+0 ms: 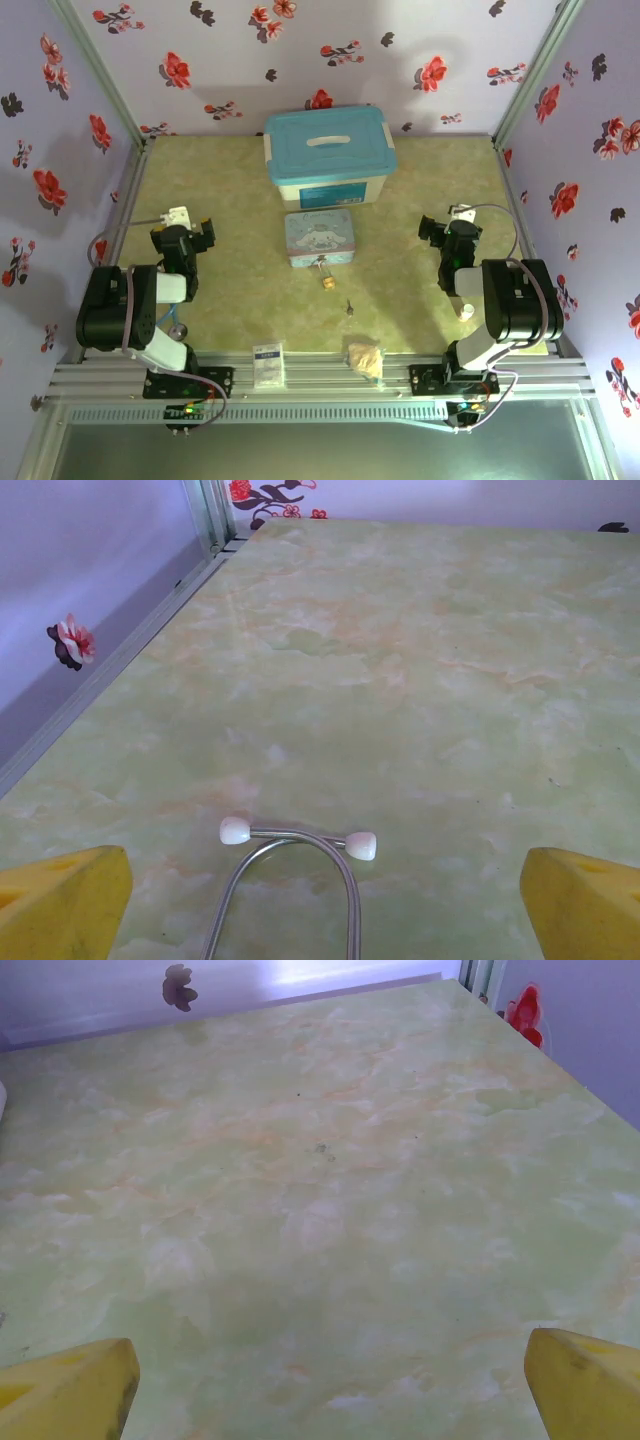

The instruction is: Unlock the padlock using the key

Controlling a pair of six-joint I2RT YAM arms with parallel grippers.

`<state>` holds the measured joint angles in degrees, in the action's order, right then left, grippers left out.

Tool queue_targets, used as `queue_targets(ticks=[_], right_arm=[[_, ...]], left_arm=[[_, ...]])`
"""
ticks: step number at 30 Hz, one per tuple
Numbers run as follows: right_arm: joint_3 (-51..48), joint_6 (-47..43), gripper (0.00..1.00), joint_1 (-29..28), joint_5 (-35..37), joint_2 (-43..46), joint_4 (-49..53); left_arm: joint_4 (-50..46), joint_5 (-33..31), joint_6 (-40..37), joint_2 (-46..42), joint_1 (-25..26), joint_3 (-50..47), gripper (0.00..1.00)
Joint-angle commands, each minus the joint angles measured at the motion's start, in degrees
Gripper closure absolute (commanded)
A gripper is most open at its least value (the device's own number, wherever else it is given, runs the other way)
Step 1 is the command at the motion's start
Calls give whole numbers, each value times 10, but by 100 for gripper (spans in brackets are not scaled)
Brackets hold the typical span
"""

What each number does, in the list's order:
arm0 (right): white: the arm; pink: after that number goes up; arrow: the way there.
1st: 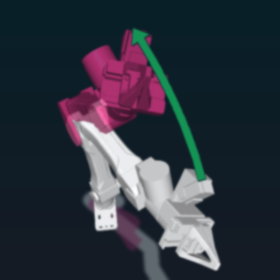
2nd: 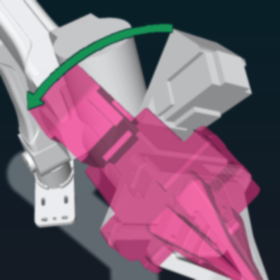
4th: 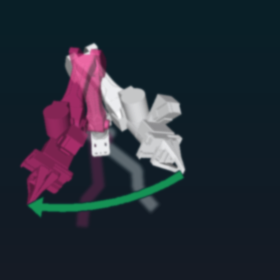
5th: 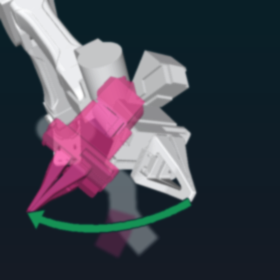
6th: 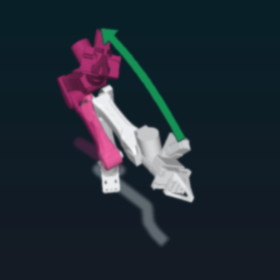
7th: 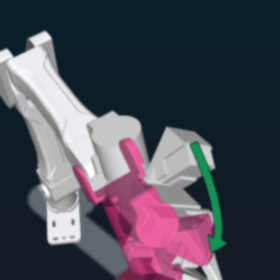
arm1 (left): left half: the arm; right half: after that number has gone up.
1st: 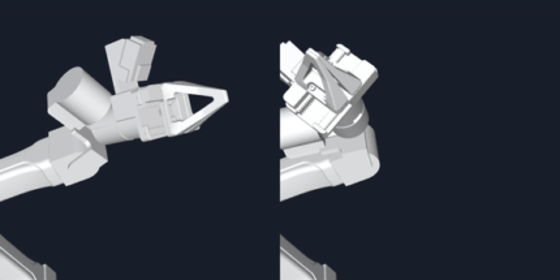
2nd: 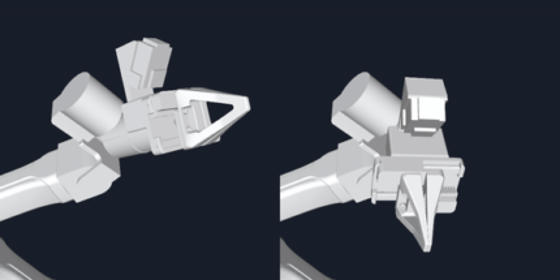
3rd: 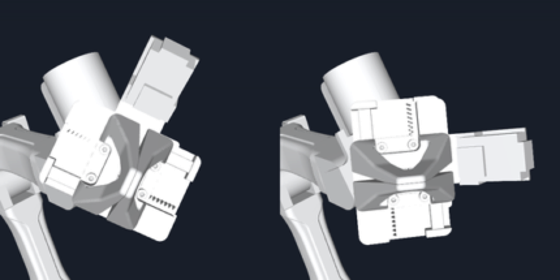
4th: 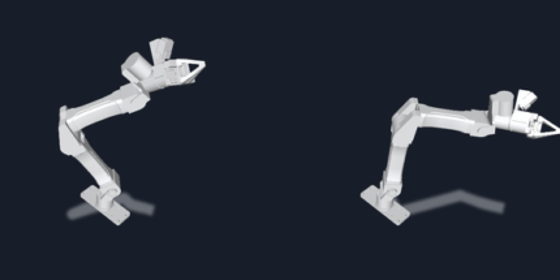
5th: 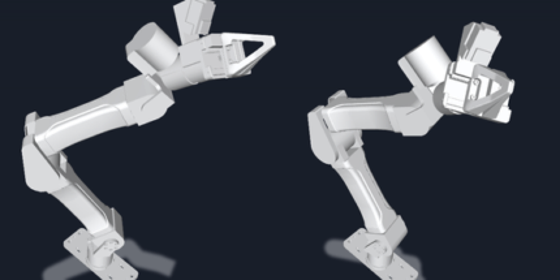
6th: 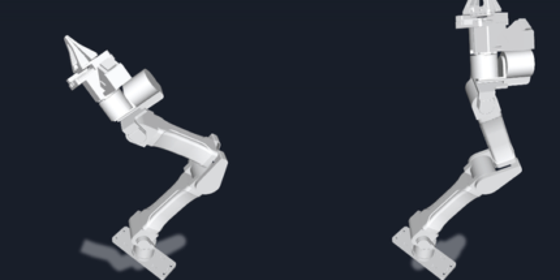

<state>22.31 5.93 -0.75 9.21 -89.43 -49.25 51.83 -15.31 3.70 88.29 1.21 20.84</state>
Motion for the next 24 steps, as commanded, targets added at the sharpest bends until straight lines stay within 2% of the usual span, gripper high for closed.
queue_targets(ticks=[1, 24], right_arm=[[1, -9, 1, -3, 12, 1, -11], [1, -7, 1, 0, 6, 1, -11]], left_arm=[[12, 8, -5, 4, -3, 8, 0], [12, 8, -5, 3, -2, 7, 0]])
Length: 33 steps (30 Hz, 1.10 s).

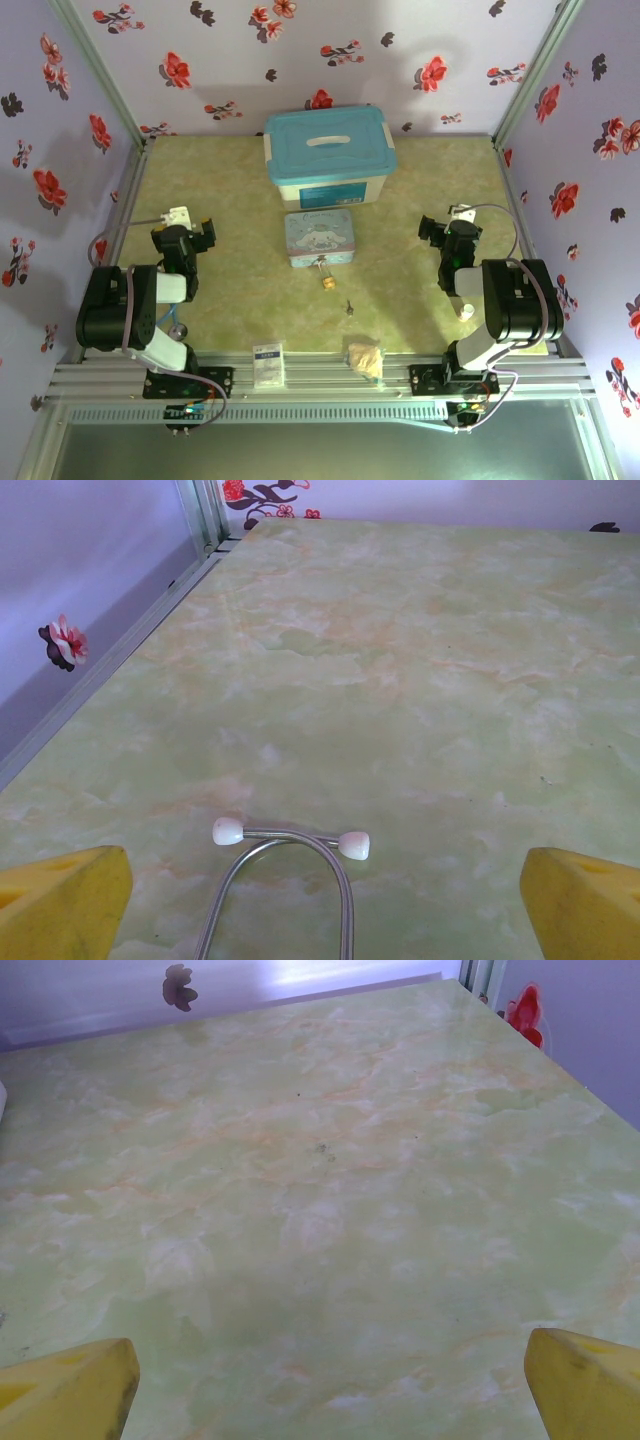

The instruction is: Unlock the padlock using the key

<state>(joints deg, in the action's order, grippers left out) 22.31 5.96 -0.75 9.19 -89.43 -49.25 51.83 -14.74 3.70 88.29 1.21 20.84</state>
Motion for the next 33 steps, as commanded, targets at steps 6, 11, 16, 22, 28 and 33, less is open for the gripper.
queue_targets(ticks=[6, 11, 16, 22, 28, 33], right_arm=[[-1, -4, 1, 0, 11, 17, -7], [3, -9, 1, -3, 21, 119, 83], [54, 81, 1, -6, 15, 245, 280], [109, 208, 1, 4, -132, 269, 441], [138, 224, 4, -98, -137, 283, 575], [158, 226, 9, -221, -106, 263, 667]], left_arm=[[16, -1, -5, 1, -2, 5, 0], [-44, -30, 4, -86, -2, 0, 0], [-164, -48, 63, -216, -1, 16, 0], [-289, 127, 247, -330, -3, 40, 0], [-464, 256, 287, -311, 75, 112, 0], [-502, 253, 286, -305, 195, 119, 0]])
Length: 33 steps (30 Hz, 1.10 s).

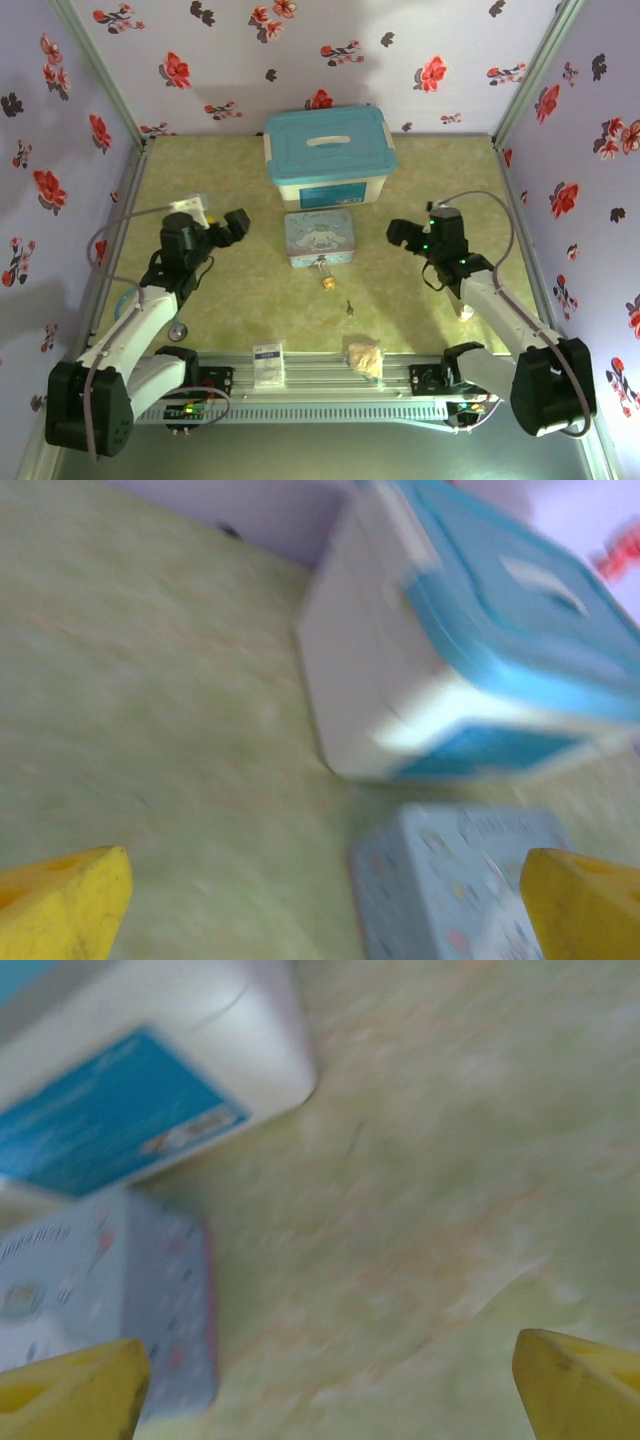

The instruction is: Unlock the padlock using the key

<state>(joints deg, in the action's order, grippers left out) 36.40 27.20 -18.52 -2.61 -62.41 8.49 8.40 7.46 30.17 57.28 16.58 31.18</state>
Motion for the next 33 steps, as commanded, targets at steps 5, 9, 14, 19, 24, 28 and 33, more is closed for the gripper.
queue_targets(ticks=[5, 9, 14, 19, 24, 28, 33], right_arm=[[-3, 57, 20, -166, 53, -14, 122], [-32, 116, 30, -248, 64, -21, 100], [-37, 160, 39, -355, 154, -44, 102], [-39, 192, 44, -403, 152, -97, 54], [-17, 209, 47, -443, 185, -154, 71], [-12, 214, 53, -461, 199, -181, 81], [-22, 211, 58, -472, 190, -198, 42]], left_arm=[[-80, 14, 55, 2, 140, 10, 0], [-94, -17, 84, -7, 195, 2, 0], [-58, -30, 138, -7, 250, -29, 0], [-56, -48, 154, 6, 284, -34, 0], [-65, -52, 148, 16, 299, -25, 0], [-79, -65, 142, 13, 307, -15, 0], [-56, -66, 152, 9, 307, -28, 0]])
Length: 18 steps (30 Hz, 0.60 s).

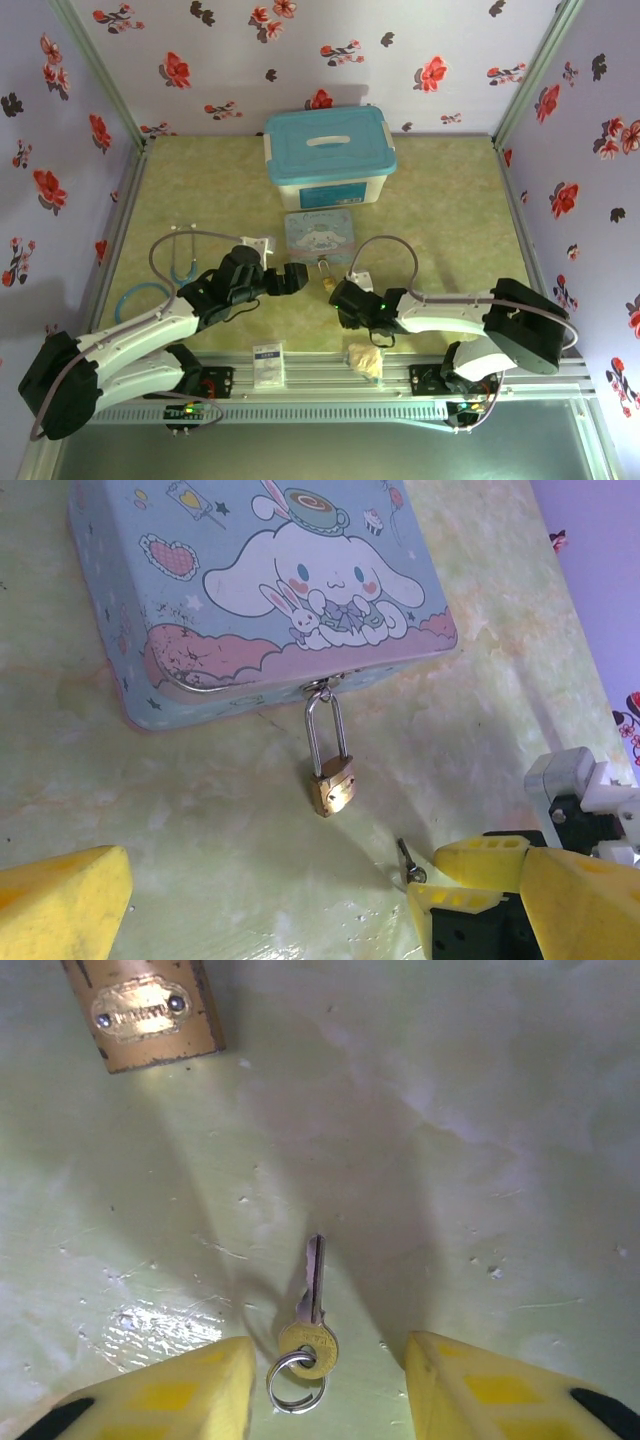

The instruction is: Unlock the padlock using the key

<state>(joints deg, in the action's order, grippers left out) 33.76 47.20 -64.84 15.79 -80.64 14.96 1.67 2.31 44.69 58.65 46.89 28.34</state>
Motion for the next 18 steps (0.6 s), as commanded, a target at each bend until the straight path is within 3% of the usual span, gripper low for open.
queue_targets(ticks=[1, 8, 13, 18], right_arm=[[7, 12, 59, -11, 7, -20, -22], [23, 17, 74, -32, 14, -59, 0], [12, 21, 100, -32, 10, -49, -11], [-32, -6, 100, -18, -21, -4, -75]], left_arm=[[10, -15, 6, -4, 4, 2, 0], [18, -18, 10, 0, 4, -2, 0], [25, -21, 16, 0, 4, -10, 0], [35, -23, 7, 4, 4, -11, 0]])
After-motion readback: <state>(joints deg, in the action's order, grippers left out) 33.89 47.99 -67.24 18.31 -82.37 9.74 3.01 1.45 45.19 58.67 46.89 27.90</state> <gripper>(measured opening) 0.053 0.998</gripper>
